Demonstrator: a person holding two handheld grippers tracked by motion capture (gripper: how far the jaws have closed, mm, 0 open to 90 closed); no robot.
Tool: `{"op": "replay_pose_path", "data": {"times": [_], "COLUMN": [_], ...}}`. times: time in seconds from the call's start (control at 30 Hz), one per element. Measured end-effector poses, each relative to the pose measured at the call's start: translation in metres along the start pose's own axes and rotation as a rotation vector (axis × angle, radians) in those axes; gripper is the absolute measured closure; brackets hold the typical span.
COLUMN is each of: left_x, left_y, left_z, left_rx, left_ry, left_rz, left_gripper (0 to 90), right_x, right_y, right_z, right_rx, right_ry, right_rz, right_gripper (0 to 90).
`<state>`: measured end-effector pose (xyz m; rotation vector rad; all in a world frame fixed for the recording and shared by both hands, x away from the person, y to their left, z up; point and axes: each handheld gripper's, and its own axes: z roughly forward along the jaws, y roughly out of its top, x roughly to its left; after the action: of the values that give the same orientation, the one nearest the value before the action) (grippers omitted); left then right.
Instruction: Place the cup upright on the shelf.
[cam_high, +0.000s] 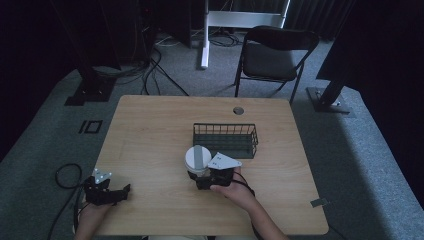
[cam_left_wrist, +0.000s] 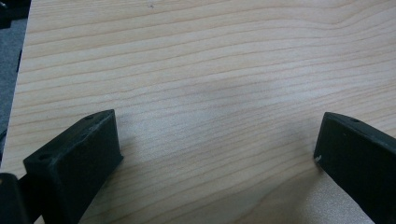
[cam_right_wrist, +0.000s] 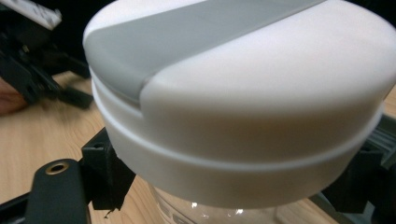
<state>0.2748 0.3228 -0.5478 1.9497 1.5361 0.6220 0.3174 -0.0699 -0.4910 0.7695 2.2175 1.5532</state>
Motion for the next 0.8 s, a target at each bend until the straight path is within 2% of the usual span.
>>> {"op": "replay_pose_path", "data": {"times": [0.17,0.4,0.6,0.8], "left_x": [0.0,0.0,0.0,0.0], "left_y": [0.0,0.0,0.0,0.0], "left_z": [0.0,0.0,0.0,0.0], "left_rx": [0.0,-0.002,-0.002,-0.001], "left_ry": [0.0,0.0,0.0,0.001], "left_rz": [0.0,-0.002,-0.002,-0.001], "left_gripper": [0.5,0.5,0.6,0.6], "right_x": [-0.004,-0.011,-0.021,-0.026], "right_y": [0.012,0.023,0.033,0.038], "right_z": [-0.004,-0.008,-0.012,-0.014], "right_rx": [-0.01,-0.03,-0.054,-0.061], "right_ry": [-0.023,-0.057,-0.109,-0.131], "right_rz": [-0.027,-0.009,0.017,0.023], "right_gripper": [18.2,18.2,18.2,18.2]}}
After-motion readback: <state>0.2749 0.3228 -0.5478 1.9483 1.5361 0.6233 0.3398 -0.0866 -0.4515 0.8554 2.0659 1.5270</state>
